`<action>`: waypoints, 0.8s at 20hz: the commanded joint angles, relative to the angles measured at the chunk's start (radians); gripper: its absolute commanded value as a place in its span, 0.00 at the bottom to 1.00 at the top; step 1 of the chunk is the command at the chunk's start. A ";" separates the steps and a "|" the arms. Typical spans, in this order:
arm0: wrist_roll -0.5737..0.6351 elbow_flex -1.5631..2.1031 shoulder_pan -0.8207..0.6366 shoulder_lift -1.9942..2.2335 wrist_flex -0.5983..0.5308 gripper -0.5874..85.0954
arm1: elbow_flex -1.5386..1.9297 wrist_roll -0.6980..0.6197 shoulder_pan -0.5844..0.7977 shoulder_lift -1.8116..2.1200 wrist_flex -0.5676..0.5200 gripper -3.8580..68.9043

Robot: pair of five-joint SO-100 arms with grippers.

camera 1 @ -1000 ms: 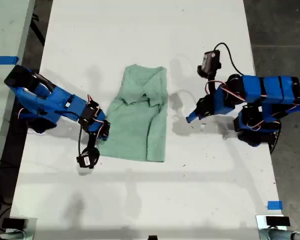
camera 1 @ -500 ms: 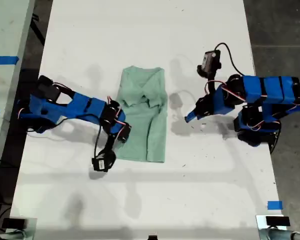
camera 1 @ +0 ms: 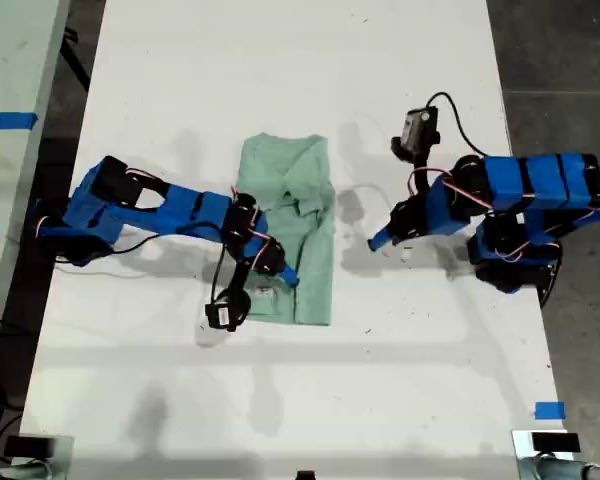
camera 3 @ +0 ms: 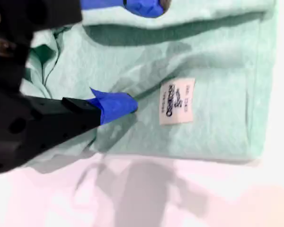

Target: Fold tshirt

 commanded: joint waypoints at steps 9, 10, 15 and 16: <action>-0.190 0.012 0.107 0.319 0.221 0.31 | -0.207 0.015 -0.110 -0.232 -0.114 0.26; -0.236 0.040 0.130 0.328 0.172 0.31 | -0.275 0.015 -0.127 -0.319 -0.118 0.28; -0.348 0.146 0.207 0.327 -0.054 0.33 | -0.620 0.026 -0.198 -0.710 -0.118 0.36; -0.371 0.173 0.213 0.333 -0.077 0.33 | -0.699 0.025 -0.207 -0.788 -0.098 0.37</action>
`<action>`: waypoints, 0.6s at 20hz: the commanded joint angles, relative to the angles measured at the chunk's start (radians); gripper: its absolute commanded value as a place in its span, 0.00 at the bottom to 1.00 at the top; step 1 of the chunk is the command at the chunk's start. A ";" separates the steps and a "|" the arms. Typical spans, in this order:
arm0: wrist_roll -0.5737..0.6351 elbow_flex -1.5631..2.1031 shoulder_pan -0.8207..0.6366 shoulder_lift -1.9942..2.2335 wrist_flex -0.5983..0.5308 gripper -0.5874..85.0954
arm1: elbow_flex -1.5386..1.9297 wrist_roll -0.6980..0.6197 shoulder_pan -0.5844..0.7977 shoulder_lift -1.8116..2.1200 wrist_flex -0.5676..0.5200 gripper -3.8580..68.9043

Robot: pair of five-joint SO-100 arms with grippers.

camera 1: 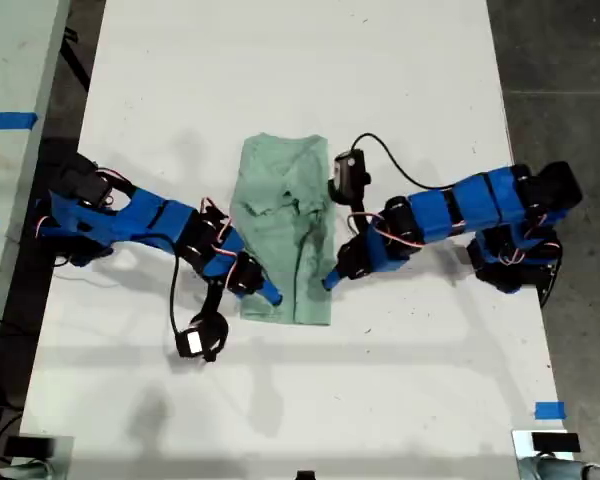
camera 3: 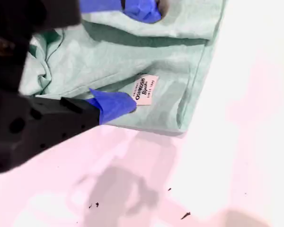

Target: Fold tshirt

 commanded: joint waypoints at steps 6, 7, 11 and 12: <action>-0.098 0.233 0.060 0.187 -0.250 0.34 | -0.443 0.017 -0.064 -0.327 0.098 0.42; -0.104 0.334 0.066 0.222 -0.367 0.33 | -0.445 0.018 -0.064 -0.331 0.095 0.42; -0.146 0.434 0.084 0.278 -0.402 0.34 | -0.445 0.021 -0.066 -0.334 0.104 0.42; -0.149 0.442 0.086 0.290 -0.403 0.34 | -0.445 0.023 -0.067 -0.334 0.104 0.42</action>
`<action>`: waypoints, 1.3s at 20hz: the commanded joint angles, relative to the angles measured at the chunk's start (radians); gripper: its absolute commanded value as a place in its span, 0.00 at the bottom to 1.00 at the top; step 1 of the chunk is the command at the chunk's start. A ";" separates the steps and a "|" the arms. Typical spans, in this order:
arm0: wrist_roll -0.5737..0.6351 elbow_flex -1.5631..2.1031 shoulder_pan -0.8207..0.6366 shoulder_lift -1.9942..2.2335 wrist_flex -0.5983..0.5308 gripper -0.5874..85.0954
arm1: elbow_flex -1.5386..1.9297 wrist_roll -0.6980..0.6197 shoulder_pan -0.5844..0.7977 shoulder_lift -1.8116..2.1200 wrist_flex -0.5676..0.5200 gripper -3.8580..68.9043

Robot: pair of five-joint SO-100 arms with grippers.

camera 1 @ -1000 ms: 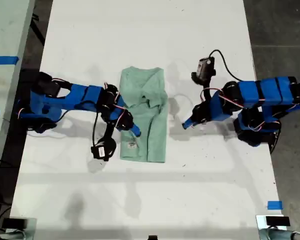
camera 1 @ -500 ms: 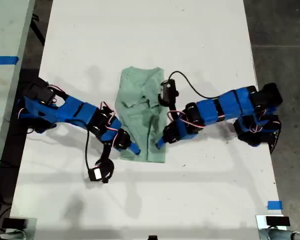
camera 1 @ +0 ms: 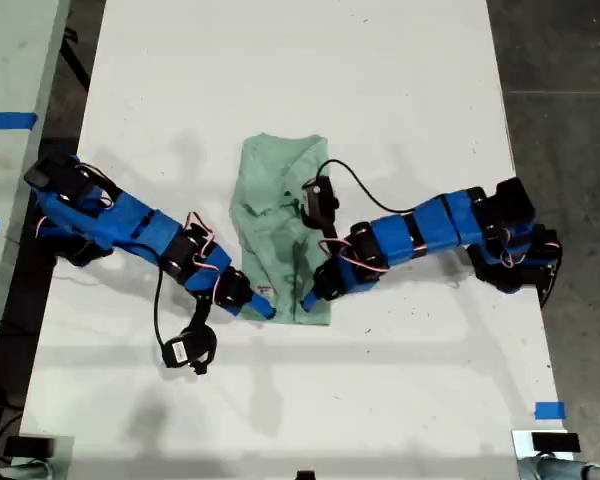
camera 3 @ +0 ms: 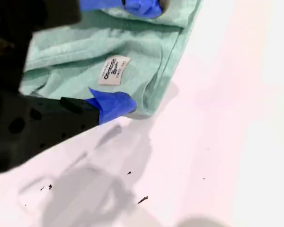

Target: Fold tshirt

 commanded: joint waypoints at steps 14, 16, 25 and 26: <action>0.109 0.023 -0.051 -0.118 -0.084 0.28 | -0.094 0.005 -0.002 -0.213 -0.146 0.42; 0.158 -0.048 -0.066 -0.163 -0.020 0.29 | -0.120 0.003 -0.008 -0.238 -0.150 0.40; 0.225 -0.072 -0.112 -0.110 0.121 0.01 | -0.158 0.003 -0.032 -0.229 -0.115 0.03; 0.215 -0.077 -0.098 -0.091 0.133 0.01 | -0.169 0.003 -0.038 -0.212 -0.091 0.04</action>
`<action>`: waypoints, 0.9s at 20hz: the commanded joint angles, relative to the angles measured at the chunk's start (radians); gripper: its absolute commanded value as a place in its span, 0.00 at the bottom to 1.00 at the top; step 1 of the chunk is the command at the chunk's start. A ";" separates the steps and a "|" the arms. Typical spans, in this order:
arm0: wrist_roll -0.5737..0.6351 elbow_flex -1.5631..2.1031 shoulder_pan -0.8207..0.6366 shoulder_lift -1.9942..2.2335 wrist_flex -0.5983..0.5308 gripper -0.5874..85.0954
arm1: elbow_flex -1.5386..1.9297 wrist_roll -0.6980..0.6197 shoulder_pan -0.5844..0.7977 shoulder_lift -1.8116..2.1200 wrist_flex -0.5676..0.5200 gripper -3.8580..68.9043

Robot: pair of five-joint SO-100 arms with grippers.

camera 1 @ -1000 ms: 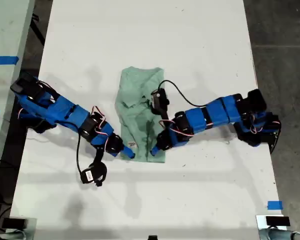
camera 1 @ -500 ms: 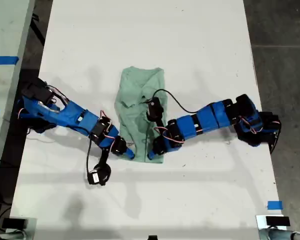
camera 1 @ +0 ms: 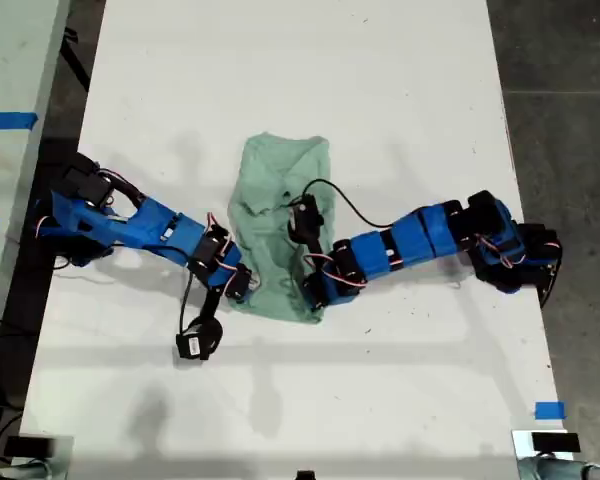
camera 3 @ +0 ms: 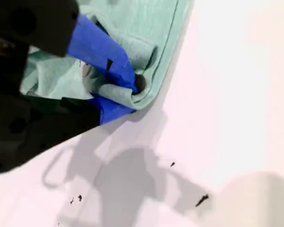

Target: Fold tshirt

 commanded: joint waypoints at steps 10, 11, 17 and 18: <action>0.006 -0.468 0.017 0.229 0.373 0.01 | -0.272 -0.132 0.072 0.298 0.357 0.04; 0.061 -0.459 -0.058 0.245 0.402 0.01 | -0.272 -0.176 0.127 0.308 0.357 0.04; 0.385 -0.402 -0.514 0.216 0.360 0.01 | -0.258 -0.423 0.474 0.245 0.272 0.04; 0.408 -0.397 -0.552 0.199 0.351 0.01 | -0.258 -0.442 0.511 0.224 0.259 0.04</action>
